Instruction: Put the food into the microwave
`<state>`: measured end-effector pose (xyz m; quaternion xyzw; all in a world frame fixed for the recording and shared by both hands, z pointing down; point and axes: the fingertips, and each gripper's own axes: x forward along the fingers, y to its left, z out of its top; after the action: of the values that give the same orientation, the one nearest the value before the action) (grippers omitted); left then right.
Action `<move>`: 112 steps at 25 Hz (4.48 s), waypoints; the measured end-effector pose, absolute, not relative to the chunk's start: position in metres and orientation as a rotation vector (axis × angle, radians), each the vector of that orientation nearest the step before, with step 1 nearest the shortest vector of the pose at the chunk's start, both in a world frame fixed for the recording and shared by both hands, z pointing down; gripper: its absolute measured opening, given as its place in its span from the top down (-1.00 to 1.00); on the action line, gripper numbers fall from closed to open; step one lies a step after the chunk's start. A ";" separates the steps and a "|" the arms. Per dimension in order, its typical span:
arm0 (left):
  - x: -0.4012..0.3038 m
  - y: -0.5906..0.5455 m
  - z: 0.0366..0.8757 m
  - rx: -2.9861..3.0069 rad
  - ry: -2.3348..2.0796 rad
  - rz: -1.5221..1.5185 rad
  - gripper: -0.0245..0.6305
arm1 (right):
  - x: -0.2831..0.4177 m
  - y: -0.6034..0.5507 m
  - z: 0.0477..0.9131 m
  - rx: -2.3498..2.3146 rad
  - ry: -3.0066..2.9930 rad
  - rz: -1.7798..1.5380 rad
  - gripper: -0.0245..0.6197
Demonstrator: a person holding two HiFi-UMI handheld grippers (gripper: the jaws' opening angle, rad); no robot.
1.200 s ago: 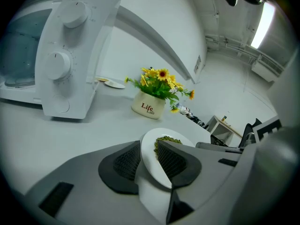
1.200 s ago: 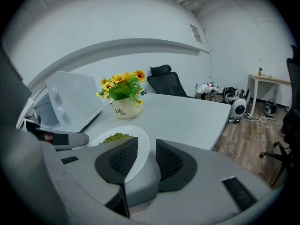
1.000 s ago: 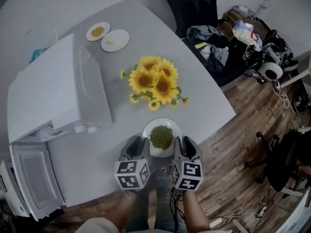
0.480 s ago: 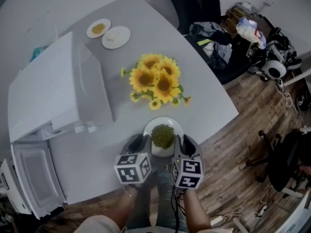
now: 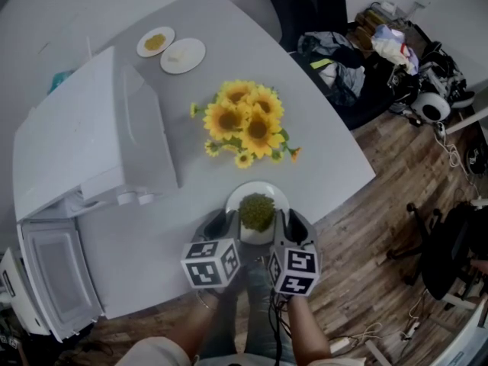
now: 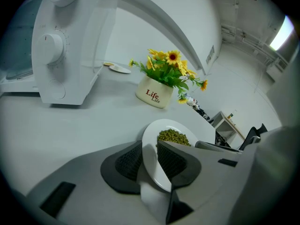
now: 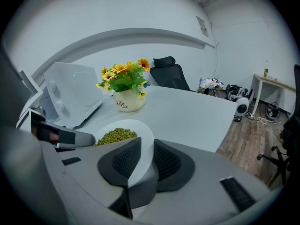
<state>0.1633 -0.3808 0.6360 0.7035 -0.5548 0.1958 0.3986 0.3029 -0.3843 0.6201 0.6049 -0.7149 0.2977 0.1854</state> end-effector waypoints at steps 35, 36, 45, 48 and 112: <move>-0.005 -0.288 0.581 1.614 -1.652 0.247 0.57 | 0.129 -0.332 0.560 1.417 -2.242 0.676 0.64; -0.013 -0.285 0.580 1.604 -1.662 0.239 0.57 | 0.120 -0.330 0.559 1.401 -2.251 0.668 0.64; -0.087 -0.245 0.575 1.516 -1.747 0.181 0.57 | 0.040 -0.307 0.553 1.274 -2.319 0.626 0.64; -0.113 -0.233 0.573 1.483 -1.784 0.165 0.57 | 0.011 -0.299 0.549 1.227 -2.347 0.608 0.65; -0.328 -0.376 0.559 1.450 -2.021 -0.065 0.57 | -0.196 -0.437 0.539 1.366 -2.442 0.521 0.67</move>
<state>-0.3279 -0.3761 0.5591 0.5520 -0.7693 -0.0247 0.3208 -0.1958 -0.4367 0.5392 0.4748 -0.8486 0.1812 0.1471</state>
